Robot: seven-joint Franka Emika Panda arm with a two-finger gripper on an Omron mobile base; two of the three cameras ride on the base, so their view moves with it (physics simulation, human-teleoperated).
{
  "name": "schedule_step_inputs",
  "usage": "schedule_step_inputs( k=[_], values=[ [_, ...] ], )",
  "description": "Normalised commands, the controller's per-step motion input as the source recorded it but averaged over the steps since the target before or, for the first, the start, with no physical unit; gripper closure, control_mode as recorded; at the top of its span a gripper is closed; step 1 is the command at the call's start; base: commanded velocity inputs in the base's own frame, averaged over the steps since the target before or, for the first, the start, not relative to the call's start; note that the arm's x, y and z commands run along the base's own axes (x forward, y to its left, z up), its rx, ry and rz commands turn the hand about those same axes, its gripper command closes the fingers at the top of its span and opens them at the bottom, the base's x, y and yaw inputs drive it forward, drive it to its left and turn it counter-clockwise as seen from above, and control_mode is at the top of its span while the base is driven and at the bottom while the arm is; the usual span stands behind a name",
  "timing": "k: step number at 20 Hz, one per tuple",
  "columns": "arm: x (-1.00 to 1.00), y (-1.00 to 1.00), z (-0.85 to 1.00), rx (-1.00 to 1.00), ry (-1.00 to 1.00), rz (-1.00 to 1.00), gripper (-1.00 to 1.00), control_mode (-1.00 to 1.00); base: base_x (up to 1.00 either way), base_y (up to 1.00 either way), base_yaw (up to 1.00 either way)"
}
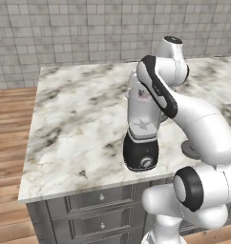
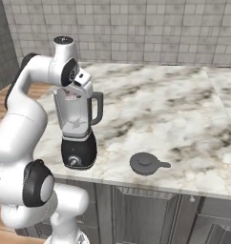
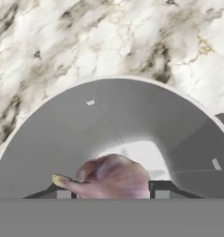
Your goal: Grab the garlic and lemon from the fridge, place them in the blender, close the lid, and turn on the blender to create a marinade.
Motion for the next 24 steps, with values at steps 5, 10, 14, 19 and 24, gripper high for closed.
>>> schedule_step_inputs(
  k=[5, 10, 14, 19, 24],
  values=[
    [0.06, 0.0, -0.43, -0.04, -0.08, 0.0, 1.0, -1.0, 0.0, 0.0, 0.0],
    [0.0, 0.0, -0.32, -0.03, -0.03, 0.0, -1.0, -1.0, 0.0, 0.0, 0.0],
    [0.0, 0.05, 0.0, 0.0, 0.01, 0.0, -1.0, -1.0, 0.0, 0.0, 0.0],
    [-0.05, 0.0, 0.26, -0.01, 0.0, -0.02, -1.0, -1.0, 0.0, 0.0, 0.0],
    [-0.88, 0.0, 0.54, -0.01, -0.15, 0.0, -1.0, -1.0, 0.0, 0.0, 0.0]
  ],
)
